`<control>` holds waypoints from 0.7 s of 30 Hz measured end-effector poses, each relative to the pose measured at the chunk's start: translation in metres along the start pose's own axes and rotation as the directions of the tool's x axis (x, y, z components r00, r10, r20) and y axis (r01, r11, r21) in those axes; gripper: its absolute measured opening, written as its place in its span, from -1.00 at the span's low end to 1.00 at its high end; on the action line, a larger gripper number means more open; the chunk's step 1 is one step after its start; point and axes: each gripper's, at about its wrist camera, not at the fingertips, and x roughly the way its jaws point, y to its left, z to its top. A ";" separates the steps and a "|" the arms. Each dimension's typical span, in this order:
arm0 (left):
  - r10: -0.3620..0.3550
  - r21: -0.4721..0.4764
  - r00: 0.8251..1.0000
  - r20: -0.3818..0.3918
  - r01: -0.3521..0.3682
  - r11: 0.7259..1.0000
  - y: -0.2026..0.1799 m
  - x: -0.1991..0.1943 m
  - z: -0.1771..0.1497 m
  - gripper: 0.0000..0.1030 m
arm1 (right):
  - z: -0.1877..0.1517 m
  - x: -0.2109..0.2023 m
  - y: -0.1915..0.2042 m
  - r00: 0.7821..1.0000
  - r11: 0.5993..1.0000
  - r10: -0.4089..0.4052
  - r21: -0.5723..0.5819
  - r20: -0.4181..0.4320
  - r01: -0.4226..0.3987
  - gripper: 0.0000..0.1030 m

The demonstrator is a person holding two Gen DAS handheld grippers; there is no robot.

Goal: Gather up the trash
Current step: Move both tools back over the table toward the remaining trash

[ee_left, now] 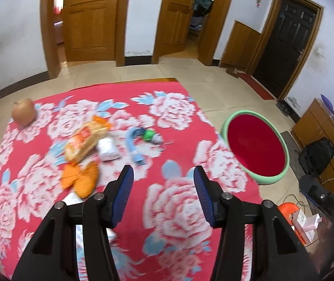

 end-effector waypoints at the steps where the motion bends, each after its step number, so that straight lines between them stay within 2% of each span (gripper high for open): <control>1: 0.008 -0.005 1.000 0.003 -0.008 1.000 0.006 -0.002 -0.002 0.04 | -0.002 0.000 0.003 1.000 1.000 0.004 -0.005 0.000 -0.004 0.60; 10: 0.072 -0.076 0.997 0.006 -0.071 0.995 0.060 -0.019 -0.021 0.04 | -0.019 0.010 0.035 0.999 0.998 0.029 -0.052 -0.024 -0.030 0.60; 21: 0.114 -0.136 0.993 -0.033 -0.117 0.984 0.097 -0.013 -0.053 0.04 | -0.043 0.026 0.056 0.996 0.995 0.068 -0.074 -0.065 -0.073 0.60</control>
